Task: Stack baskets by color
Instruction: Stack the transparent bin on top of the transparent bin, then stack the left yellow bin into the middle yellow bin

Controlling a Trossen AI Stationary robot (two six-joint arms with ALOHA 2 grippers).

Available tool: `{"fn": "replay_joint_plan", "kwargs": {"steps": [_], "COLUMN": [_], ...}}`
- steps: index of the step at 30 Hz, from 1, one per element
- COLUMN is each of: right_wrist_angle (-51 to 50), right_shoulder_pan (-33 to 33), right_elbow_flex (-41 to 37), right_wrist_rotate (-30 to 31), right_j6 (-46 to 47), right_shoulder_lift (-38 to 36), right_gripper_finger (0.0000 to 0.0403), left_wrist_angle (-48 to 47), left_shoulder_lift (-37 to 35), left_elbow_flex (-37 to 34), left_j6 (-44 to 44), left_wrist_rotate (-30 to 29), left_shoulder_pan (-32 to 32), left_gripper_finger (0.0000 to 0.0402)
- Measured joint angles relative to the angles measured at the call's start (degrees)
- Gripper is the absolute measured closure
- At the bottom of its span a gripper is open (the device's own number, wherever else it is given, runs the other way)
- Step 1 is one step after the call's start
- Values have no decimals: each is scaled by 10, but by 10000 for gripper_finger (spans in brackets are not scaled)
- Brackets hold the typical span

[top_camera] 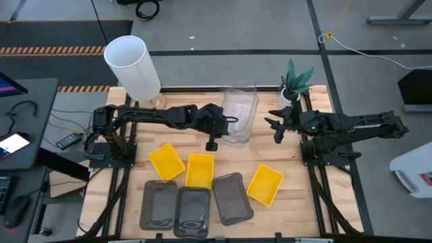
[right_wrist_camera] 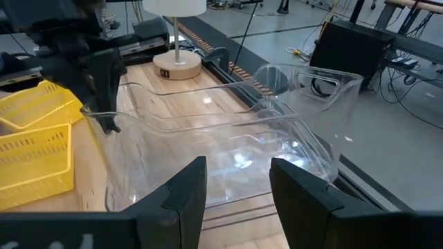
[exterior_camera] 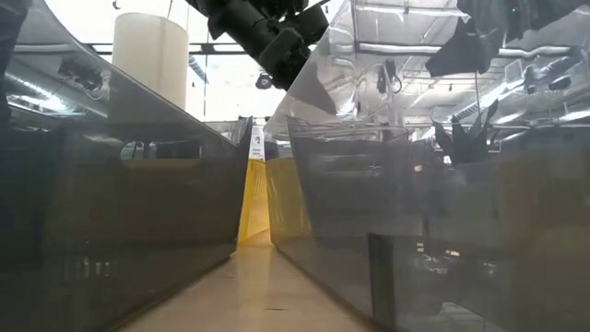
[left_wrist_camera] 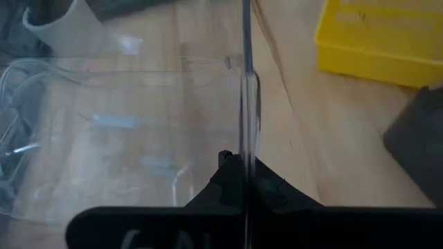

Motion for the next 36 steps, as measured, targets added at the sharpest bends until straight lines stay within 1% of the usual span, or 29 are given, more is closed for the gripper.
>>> {"fn": "replay_joint_plan", "kwargs": {"steps": [5, 8, 11, 19, 24, 27, 31, 36], "right_wrist_angle": [1, 1, 1, 1, 1, 1, 8, 37], "right_shoulder_pan": [0, 0, 0, 0, 0, 0, 0, 0], "right_elbow_flex": [0, 0, 0, 0, 0, 0, -2, -8], "right_wrist_rotate": [0, 0, 0, 0, 0, -2, -7, -26], "right_j6": [0, 0, 0, 0, -3, -2, -1, -19], "right_shoulder_lift": [0, 0, 0, 0, 1, 3, 18, 46], "right_gripper_finger": [239, 239, 239, 239, 239, 239, 239, 239], "left_wrist_angle": [-34, -48, -52, -52, -57, -65, -93, -166], "left_shoulder_lift": [0, 0, 1, 1, -18, -35, -65, -85], "left_elbow_flex": [1, 0, -1, -1, -2, -1, -1, -1], "left_j6": [6, 5, -2, -7, -4, -3, -2, -5], "left_wrist_rotate": [-2, -2, -5, -30, -47, -53, -58, -99], "left_shoulder_pan": [0, -1, -1, -1, -2, -7, -27, -71], "left_gripper_finger": [401, 391, 367, 281, 247, 240, 245, 255]}}
